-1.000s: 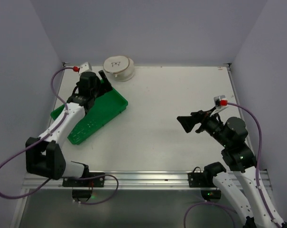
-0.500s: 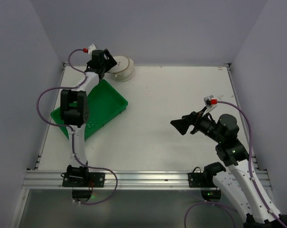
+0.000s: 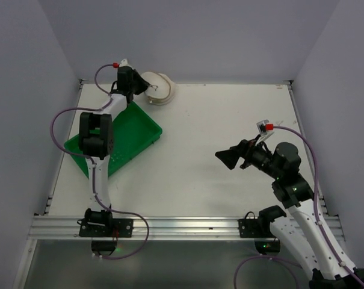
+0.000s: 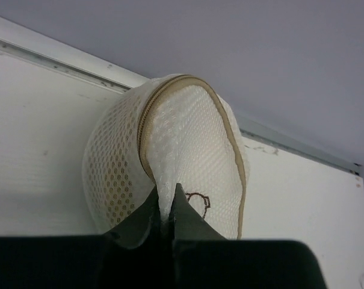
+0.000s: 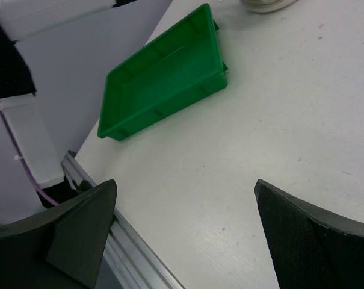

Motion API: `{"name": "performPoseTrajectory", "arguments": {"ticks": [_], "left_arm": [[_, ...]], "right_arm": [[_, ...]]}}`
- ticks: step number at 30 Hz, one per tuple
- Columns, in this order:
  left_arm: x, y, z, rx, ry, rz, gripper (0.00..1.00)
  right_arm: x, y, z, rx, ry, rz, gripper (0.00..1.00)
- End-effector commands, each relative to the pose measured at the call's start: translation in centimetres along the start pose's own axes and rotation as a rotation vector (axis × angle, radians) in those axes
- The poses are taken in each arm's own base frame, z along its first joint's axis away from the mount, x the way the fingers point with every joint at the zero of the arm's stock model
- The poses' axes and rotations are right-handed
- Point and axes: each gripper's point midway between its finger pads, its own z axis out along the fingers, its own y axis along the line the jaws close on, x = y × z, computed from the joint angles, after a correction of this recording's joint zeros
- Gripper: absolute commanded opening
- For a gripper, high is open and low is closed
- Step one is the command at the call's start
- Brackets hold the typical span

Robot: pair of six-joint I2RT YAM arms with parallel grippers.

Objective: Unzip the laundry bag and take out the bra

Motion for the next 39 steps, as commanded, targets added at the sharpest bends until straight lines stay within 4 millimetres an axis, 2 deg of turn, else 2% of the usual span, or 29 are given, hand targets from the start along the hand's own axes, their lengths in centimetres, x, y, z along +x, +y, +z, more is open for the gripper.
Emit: {"name": "performPoseTrajectory", "arguments": {"ticks": [1, 2, 3, 4, 6, 7, 9, 10, 11, 12, 13, 14, 15, 16, 17, 18, 21, 22, 26, 27, 29, 30, 31, 33, 35, 39], "left_arm": [[-1.1, -12.3, -6.3, 0.330, -0.002, 0.074, 0.00], [-0.7, -13.8, -7.5, 0.359, 0.005, 0.083, 0.00], [-1.6, -16.5, -10.1, 0.410, -0.017, 0.094, 0.00], [1.5, -17.2, -11.1, 0.419, 0.037, 0.086, 0.00], [3.1, -18.5, -13.3, 0.423, 0.043, 0.071, 0.00], [4.9, -19.1, -15.7, 0.418, 0.065, 0.049, 0.00], [6.2, -18.8, -17.7, 0.372, 0.045, 0.021, 0.00], [8.1, -18.6, -19.7, 0.351, 0.052, -0.002, 0.00], [9.0, -18.6, -20.8, 0.346, 0.054, -0.011, 0.00], [9.9, -20.1, -23.1, 0.380, 0.054, -0.017, 0.00], [12.1, -18.2, -23.4, 0.324, 0.077, -0.042, 0.00], [12.9, -17.9, -24.2, 0.309, 0.075, -0.054, 0.00], [13.8, -18.8, -26.1, 0.332, 0.084, -0.067, 0.00], [15.8, -16.8, -26.3, 0.278, 0.111, -0.111, 0.00], [16.6, -16.3, -26.9, 0.270, 0.120, -0.133, 0.00], [18.6, -15.3, -27.9, 0.257, 0.151, -0.139, 0.00], [20.4, -13.8, -29.3, 0.211, 0.167, -0.212, 0.00], [21.6, -11.9, -29.3, 0.161, 0.173, -0.244, 0.00], [23.3, -9.4, -30.1, 0.103, 0.184, -0.278, 0.00], [23.5, -9.2, -30.2, 0.099, 0.189, -0.285, 0.00], [24.1, -8.7, -30.3, 0.088, 0.207, -0.292, 0.00], [24.3, -8.6, -30.4, 0.086, 0.213, -0.292, 0.00], [24.5, -8.6, -30.5, 0.086, 0.221, -0.293, 0.00], [24.6, -8.8, -30.6, 0.090, 0.227, -0.293, 0.00], [24.8, -8.6, -30.7, 0.086, 0.230, -0.291, 0.00], [24.7, -8.5, -31.1, 0.092, 0.225, -0.294, 0.00]], "right_arm": [[-1.9, -0.6, 0.0, 0.076, -0.038, -0.007, 0.99], [-1.7, -0.8, 0.1, 0.084, -0.022, -0.009, 0.99], [-1.6, -0.8, 0.1, 0.078, -0.007, -0.042, 0.99], [-1.5, -0.6, 0.0, 0.070, -0.002, -0.053, 0.99], [-2.0, -0.2, -0.3, 0.047, -0.048, -0.076, 0.99], [-2.1, -0.1, -0.3, 0.041, -0.066, -0.084, 0.99], [-1.9, -0.7, -0.1, 0.050, -0.076, -0.093, 0.99], [-1.8, -0.8, 0.0, 0.054, -0.066, -0.092, 0.99], [-1.6, -1.0, 0.2, 0.059, -0.052, -0.083, 0.99], [-1.0, -1.4, 0.7, 0.067, -0.017, -0.060, 0.99], [-0.4, -1.3, 1.1, 0.058, 0.003, -0.052, 0.99], [0.0, -1.3, 1.4, 0.053, 0.015, -0.046, 0.99], [0.2, -1.4, 1.8, 0.061, 0.014, -0.045, 0.99], [1.3, -0.9, 2.4, 0.043, 0.047, -0.054, 0.99], [1.7, -0.7, 2.7, 0.042, 0.053, -0.058, 0.99], [2.4, -0.1, 3.2, 0.035, 0.062, -0.065, 0.99], [4.1, 0.7, 4.4, 0.012, 0.104, -0.048, 0.99], [5.0, 1.7, 4.8, -0.016, 0.136, -0.046, 0.97], [8.3, 2.9, 6.4, -0.032, 0.253, -0.019, 0.77], [9.2, 2.9, 7.0, -0.026, 0.279, -0.008, 0.70], [10.7, 4.1, 7.5, -0.041, 0.312, -0.013, 0.67], [11.6, 4.1, 8.1, -0.036, 0.333, -0.004, 0.61], [12.0, 5.0, 8.3, -0.056, 0.349, -0.010, 0.59], [13.3, 4.8, 9.2, -0.026, 0.387, -0.004, 0.56], [13.2, 6.2, 9.9, -0.050, 0.379, -0.006, 0.51], [13.5, 6.6, 11.1, -0.045, 0.380, 0.009, 0.47]]}}
